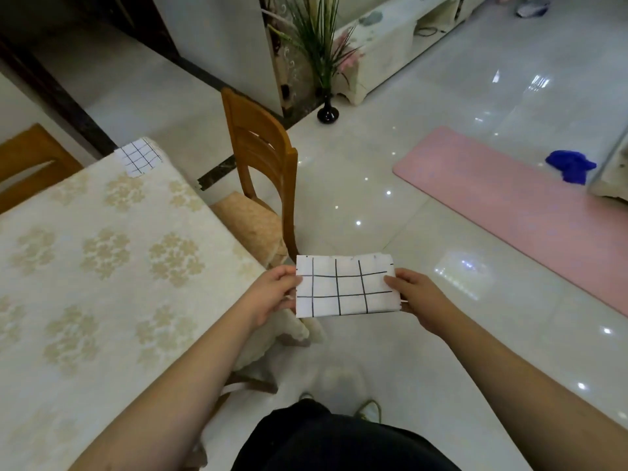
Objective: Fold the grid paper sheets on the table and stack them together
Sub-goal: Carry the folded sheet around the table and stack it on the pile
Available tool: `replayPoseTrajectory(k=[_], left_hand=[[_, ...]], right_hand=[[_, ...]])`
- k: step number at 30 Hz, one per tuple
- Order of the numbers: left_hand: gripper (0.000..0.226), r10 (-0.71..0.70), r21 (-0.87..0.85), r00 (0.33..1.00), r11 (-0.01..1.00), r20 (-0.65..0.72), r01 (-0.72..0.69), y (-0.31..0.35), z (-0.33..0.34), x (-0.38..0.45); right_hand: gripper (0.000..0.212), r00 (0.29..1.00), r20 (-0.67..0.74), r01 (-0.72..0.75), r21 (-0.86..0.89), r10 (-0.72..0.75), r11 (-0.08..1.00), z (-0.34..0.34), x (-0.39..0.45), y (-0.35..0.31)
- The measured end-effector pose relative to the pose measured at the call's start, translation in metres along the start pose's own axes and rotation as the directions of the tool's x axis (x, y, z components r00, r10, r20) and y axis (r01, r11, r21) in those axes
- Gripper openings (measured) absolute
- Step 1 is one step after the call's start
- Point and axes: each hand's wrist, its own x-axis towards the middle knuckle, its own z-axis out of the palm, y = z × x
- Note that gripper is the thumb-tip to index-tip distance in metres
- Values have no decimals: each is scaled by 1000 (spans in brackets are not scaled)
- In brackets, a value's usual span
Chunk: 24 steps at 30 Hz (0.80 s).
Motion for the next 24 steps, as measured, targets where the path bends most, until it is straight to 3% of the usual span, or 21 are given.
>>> replayPoseTrajectory(k=[13,24], left_hand=[[16,50,-76,999,996,-20,-52,68,-24,107],[15,13,-44,1000,999,26,-12,147,-28,190]], right_hand=[[6,999,-41,4,-104,-8,995,3,97,-77],[13,992,-123,26,-115,-40,993,-7,169,-147]])
